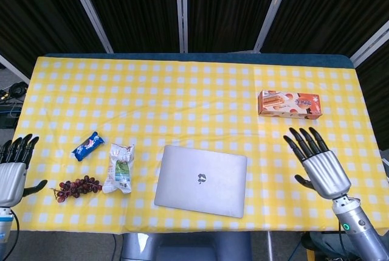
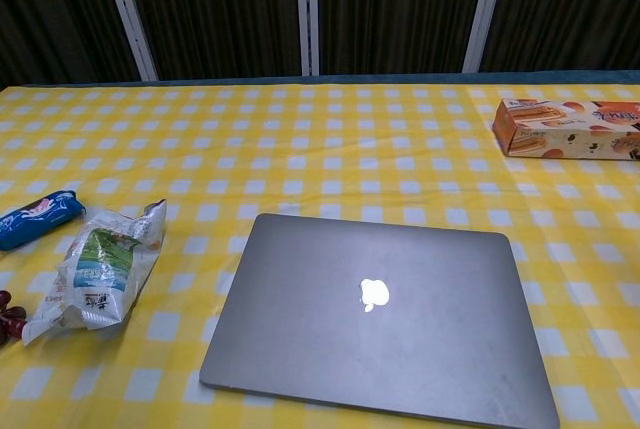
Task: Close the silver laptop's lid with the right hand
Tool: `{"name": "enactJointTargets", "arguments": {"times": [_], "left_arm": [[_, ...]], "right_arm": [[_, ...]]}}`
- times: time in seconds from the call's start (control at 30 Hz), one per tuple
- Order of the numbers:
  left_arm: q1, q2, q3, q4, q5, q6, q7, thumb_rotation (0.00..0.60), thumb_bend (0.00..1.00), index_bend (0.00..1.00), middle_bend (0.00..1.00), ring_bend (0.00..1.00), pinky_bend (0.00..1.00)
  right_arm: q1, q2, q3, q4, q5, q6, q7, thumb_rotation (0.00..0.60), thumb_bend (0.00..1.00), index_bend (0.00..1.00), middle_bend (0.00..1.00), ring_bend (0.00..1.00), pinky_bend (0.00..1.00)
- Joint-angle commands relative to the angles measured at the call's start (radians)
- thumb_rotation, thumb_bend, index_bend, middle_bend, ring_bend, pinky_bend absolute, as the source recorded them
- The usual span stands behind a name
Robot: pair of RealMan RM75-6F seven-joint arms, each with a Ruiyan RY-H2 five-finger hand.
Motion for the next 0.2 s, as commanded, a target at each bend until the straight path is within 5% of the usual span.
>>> {"name": "enactJointTargets", "arguments": {"times": [0.03, 0.2], "left_arm": [[0.004, -0.002, 0.003, 0.005, 0.012, 0.008, -0.012, 0.6, 0.0, 0.0, 0.0, 0.0, 0.0], [0.012, 0.001, 0.011, 0.001, 0.031, 0.019, -0.029, 0.6, 0.0, 0.0, 0.0, 0.0, 0.0]], "right_arm": [[-0.05, -0.046, -0.001, 0.054, 0.038, 0.035, 0.036, 0.6, 0.0, 0.0, 0.0, 0.0, 0.0], [-0.1, -0.093, -0.005, 0.107, 0.058, 0.077, 0.074, 0.6, 0.0, 0.0, 0.0, 0.0, 0.0]]}}
